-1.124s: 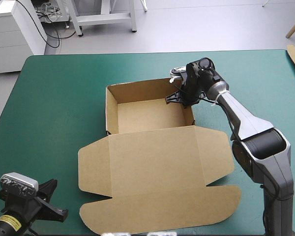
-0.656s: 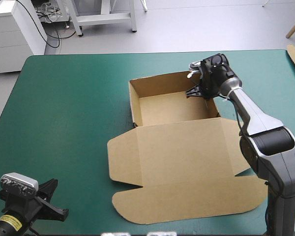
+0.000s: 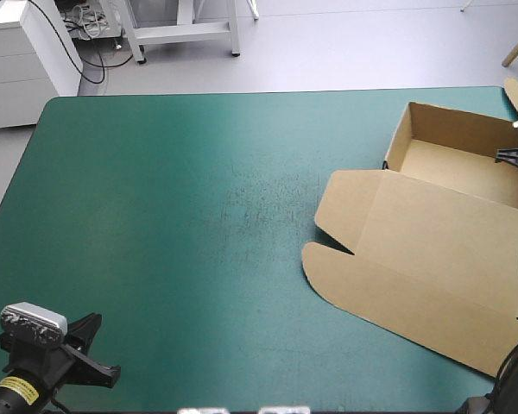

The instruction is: Fold the box

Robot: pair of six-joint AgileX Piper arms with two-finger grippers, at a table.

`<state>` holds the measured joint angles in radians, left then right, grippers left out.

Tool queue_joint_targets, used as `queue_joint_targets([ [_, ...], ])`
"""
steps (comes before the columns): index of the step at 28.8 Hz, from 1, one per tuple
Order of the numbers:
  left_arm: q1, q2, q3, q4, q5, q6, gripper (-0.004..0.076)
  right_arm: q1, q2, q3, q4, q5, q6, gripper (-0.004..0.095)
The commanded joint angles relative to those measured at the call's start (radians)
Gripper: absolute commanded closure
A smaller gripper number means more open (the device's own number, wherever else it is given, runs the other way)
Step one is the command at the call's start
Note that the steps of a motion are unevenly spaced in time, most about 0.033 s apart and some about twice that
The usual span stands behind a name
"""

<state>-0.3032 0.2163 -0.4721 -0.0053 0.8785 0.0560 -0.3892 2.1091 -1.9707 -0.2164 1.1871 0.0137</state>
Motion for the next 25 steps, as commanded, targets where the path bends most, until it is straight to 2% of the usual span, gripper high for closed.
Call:
queue_joint_targets([
  [1, 0.000, 0.012, -0.023, -0.012, -0.075, -0.010, 0.0731, -0.095, -0.060, -0.025, -0.037, -0.026, -0.028, 0.0930],
  [7, 0.000, 0.012, -0.023, -0.012, -0.075, -0.010, 0.0731, -0.177, -0.060, -0.025, 0.086, -0.023, -0.055, 0.0927],
  [11, 0.000, 0.012, -0.023, -0.012, -0.075, -0.010, 0.0731, -0.189, -0.060, -0.025, 0.099, -0.017, -0.096, 0.0875],
  [14, 0.000, 0.012, -0.023, -0.012, -0.075, -0.010, 0.0731, -0.189, -0.060, -0.025, 0.121, -0.017, -0.143, 0.0741],
  [19, 0.000, 0.012, -0.023, -0.012, -0.075, -0.010, 0.0731, -0.189, -0.067, -0.025, 0.177, -0.017, -0.145, 0.0386],
  [21, 0.000, 0.012, -0.023, -0.012, -0.075, -0.010, 0.0731, -0.187, -0.081, -0.025, 0.183, -0.017, -0.143, 0.0328],
  [25, 0.000, 0.012, -0.023, -0.012, -0.075, -0.010, 0.0731, -0.187, -0.150, -0.026, 0.181, -0.017, -0.141, 0.0326],
])
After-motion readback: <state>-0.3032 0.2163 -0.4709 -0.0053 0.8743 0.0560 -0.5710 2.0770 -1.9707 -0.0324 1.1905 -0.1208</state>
